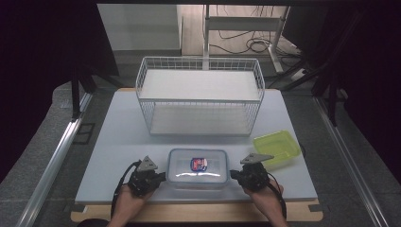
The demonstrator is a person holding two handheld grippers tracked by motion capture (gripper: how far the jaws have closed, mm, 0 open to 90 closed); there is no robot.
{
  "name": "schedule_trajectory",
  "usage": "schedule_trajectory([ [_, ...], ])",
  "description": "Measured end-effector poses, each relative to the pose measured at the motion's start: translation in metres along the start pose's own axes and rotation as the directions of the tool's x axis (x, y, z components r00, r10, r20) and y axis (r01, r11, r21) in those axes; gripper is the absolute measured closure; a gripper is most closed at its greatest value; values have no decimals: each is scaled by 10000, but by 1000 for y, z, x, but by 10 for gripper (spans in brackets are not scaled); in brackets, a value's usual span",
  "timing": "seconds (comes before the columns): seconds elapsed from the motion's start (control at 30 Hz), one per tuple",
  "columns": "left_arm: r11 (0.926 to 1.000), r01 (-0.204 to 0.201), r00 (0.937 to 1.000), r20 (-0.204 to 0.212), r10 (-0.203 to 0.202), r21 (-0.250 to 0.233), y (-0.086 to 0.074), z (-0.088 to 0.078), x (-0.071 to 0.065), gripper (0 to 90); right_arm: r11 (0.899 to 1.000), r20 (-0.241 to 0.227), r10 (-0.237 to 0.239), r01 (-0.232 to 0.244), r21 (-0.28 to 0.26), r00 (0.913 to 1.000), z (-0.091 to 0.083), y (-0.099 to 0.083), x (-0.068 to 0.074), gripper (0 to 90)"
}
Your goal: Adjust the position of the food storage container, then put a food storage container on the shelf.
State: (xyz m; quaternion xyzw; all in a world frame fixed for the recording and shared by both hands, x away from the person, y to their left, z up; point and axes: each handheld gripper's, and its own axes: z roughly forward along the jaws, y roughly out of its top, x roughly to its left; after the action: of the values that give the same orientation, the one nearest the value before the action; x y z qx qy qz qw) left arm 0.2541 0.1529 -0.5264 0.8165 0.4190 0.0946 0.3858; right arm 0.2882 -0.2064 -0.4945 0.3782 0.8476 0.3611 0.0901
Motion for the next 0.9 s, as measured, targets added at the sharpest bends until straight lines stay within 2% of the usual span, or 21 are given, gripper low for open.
schedule_trajectory([
  [0.2, 9999, 115, 9999, -24, -116, -73, 6, 7, 2, 900, 9999, 67, 10, -9, -139, 10000, 3, 3, -11, 896],
  [0.33, 9997, 254, 9995, 212, -253, -44, 9, 10, 7, 900, 9999, 20, 31, -30, -108, 10000, 4, 4, -16, 896],
  [0.37, 9996, 263, 9996, 145, -262, -71, 8, 8, 8, 882, 10000, 14, 2, -2, -97, 10000, 4, 4, -15, 894],
  [0.43, 9995, 202, 9997, -110, -204, -228, 7, 4, 13, 776, 9998, 241, -146, 148, -98, 9996, 1, 4, -14, 842],
  [0.5, 9984, 451, 9989, 136, -446, -346, 4, 1, 22, 590, 9989, 538, -360, 376, -293, 9979, -4, 3, -14, 769],
  [0.53, 9974, 597, 9982, 121, -593, -404, 2, 0, 26, 506, 9988, 571, -334, 353, -326, 9978, -7, 2, -15, 714],
  [0.63, 9958, 769, 9969, -126, -776, -488, -2, -4, 34, 347, 9987, 523, -71, 97, -492, 9986, -11, -3, -20, 584],
  [0.73, 9936, 817, 9966, -38, -823, -781, -5, -8, 40, 223, 9985, 702, -13, 52, -546, 9975, -14, -8, -24, 482],
  [0.9, 9934, 742, 9972, 23, -743, -879, -9, -11, 41, 143, 9971, 780, -109, 167, -744, 9969, -16, -10, -28, 373],
])
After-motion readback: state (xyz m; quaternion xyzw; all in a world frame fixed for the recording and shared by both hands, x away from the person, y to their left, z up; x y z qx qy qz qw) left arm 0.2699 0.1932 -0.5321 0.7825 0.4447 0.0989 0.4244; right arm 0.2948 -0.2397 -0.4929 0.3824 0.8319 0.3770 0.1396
